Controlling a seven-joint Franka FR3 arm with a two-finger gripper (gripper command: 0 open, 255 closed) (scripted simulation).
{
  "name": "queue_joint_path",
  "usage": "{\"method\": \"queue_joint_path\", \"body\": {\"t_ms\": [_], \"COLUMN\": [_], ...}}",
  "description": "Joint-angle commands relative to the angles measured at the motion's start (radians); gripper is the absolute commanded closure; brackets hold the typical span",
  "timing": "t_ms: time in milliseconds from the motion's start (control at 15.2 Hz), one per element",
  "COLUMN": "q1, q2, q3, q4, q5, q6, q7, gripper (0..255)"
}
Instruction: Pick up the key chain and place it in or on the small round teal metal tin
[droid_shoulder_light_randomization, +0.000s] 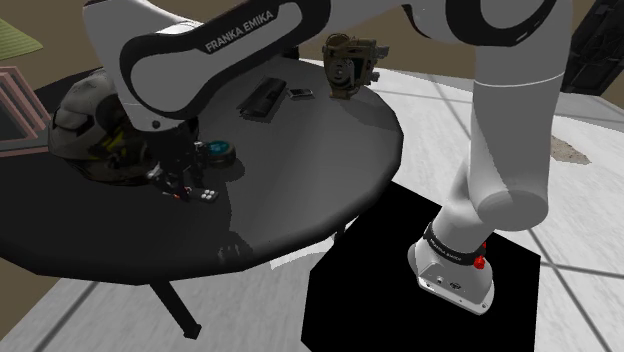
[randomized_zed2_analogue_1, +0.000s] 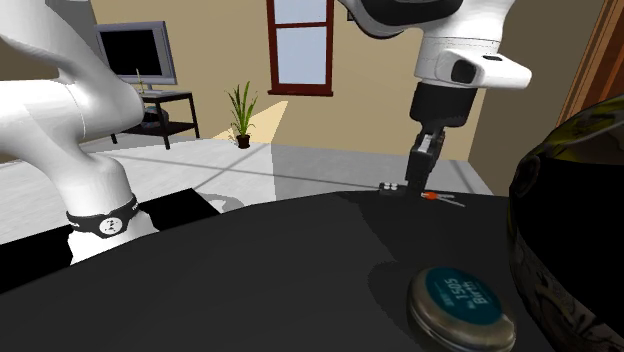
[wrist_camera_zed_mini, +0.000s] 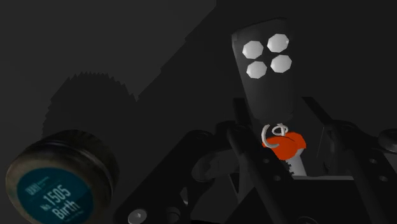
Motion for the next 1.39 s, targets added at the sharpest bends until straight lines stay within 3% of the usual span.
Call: {"method": "queue_joint_path", "body": {"t_ms": [0, 858, 1320], "q1": [-0.002, -0.002, -0.096], "q2": [-0.010, -0.049, -0.033], "q3": [0.002, 0.010, -0.041], "q4": [0.016, 0.129, 0.174], "q5": [0.005, 0.023, 0.021], "q6": [-0.025, -0.175, -0.203], "q7": [-0.003, -0.012, -0.158], "gripper": [255, 255, 255]}}
